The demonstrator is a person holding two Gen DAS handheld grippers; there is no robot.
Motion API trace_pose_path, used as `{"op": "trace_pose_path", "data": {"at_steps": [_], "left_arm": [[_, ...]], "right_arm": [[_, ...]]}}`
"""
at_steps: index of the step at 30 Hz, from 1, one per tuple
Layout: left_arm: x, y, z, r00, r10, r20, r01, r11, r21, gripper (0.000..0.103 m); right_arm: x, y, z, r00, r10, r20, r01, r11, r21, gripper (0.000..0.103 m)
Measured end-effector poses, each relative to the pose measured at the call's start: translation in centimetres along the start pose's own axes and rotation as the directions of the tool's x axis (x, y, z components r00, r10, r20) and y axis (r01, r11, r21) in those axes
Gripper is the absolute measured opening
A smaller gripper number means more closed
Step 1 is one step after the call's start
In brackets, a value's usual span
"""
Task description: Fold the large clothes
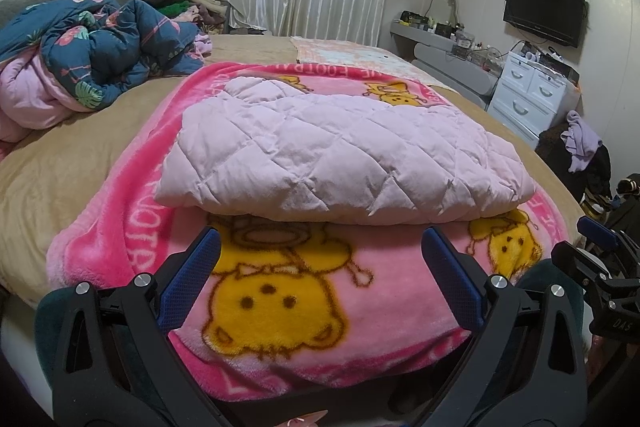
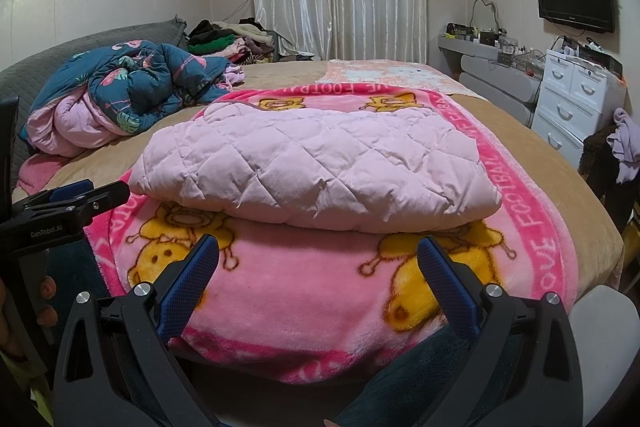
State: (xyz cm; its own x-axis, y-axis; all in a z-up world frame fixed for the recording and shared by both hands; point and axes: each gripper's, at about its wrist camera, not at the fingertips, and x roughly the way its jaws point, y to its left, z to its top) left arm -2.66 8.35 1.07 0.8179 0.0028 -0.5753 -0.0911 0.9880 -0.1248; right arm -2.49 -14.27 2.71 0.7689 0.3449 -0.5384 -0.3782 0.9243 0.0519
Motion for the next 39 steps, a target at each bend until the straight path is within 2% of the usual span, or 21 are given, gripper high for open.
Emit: {"op": "trace_pose_path", "data": {"at_steps": [24,27,30,35,37,39], "left_arm": [[0.2,0.2,0.3,1.000,0.010,-0.003,-0.010,1.000,0.003,0.094],[0.4,0.4,0.3,1.000,-0.006,-0.013,0.006,1.000,0.000,0.094],[0.8,0.8,0.2,1.000,-0.005,-0.024,0.005,1.000,0.003,0.094],[0.9,1.8,0.2,0.999,-0.042,-0.028,0.042,0.999,-0.012,0.094],[1.3,2.9,0.5,0.999,-0.038,-0.038,0.036,0.999,-0.037,0.094],[2.0,5.0,1.2,0.999,0.002,-0.047,-0.005,0.998,-0.069,0.094]], "right_arm": [[0.1,-0.2,0.2,1.000,-0.007,-0.008,0.007,1.000,-0.007,0.099],[0.2,-0.2,0.3,1.000,-0.011,-0.011,0.011,1.000,-0.009,0.099],[0.2,-0.2,0.3,1.000,-0.012,-0.010,0.012,1.000,-0.010,0.099],[0.1,-0.7,0.1,1.000,-0.024,-0.001,0.024,1.000,0.011,0.099],[0.1,-1.2,0.0,0.999,-0.042,0.006,0.042,0.999,0.029,0.099],[-0.2,-3.5,0.1,0.995,-0.094,0.026,0.092,0.993,0.069,0.099]]}}
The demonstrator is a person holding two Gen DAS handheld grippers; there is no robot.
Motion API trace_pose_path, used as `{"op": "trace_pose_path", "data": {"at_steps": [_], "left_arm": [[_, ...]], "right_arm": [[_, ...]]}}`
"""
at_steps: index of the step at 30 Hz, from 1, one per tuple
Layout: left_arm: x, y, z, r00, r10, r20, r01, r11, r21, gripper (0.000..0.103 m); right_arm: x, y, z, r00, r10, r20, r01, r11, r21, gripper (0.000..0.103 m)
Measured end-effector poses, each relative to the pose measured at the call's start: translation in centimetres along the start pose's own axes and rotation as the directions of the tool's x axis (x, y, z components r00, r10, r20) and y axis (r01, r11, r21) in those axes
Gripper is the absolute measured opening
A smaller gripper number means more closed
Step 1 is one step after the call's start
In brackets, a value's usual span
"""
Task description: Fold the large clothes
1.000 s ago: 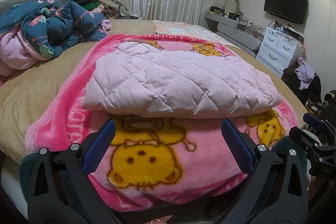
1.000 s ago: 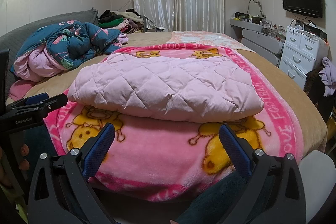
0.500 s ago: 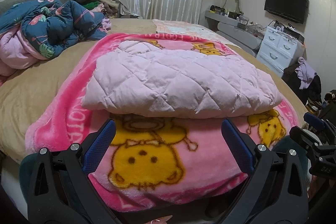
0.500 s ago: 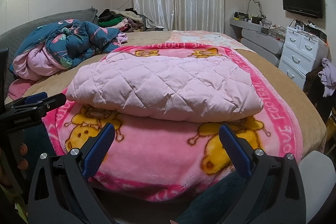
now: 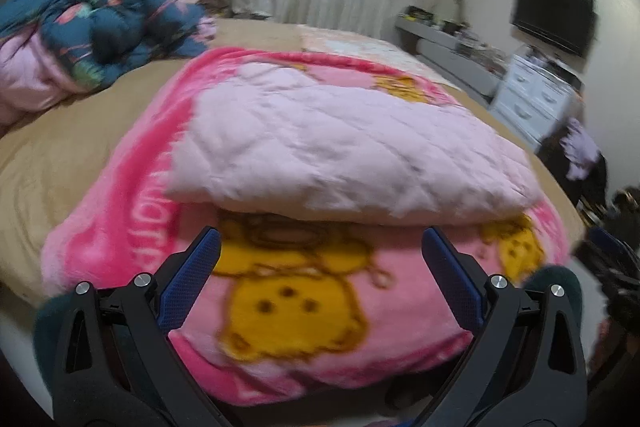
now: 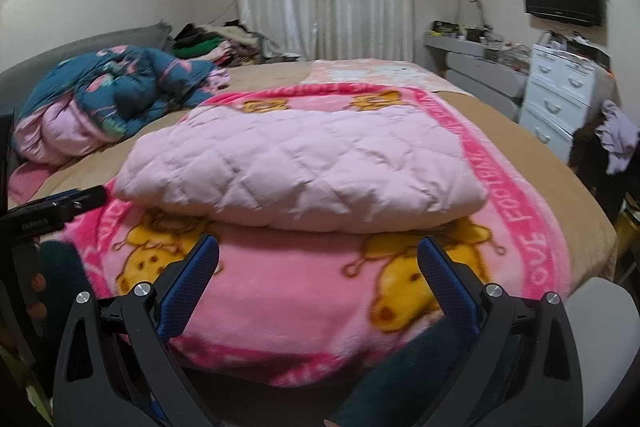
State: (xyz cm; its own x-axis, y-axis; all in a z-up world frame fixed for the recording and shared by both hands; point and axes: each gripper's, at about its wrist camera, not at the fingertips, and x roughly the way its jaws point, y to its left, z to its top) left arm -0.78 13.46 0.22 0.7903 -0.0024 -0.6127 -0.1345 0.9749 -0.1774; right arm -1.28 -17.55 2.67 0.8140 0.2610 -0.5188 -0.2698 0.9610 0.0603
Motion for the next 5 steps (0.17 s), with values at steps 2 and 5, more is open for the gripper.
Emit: {"op": "trace_pose_path", "data": {"at_steps": [2,5], "left_arm": [[1.0,3.9,1.7,0.997,0.079,-0.001,-0.079,0.995,-0.056,0.094],[2.6,12.1,5.3,0.953,0.304,0.020,-0.299,0.946,-0.122,0.094]], "right_arm": [[0.3,-4.0,0.2,0.997,-0.082,0.004,0.082,0.994,0.069,0.099],[1.3,-14.9,-0.3,0.949,-0.312,-0.042,0.313,0.918,0.243,0.099]]}}
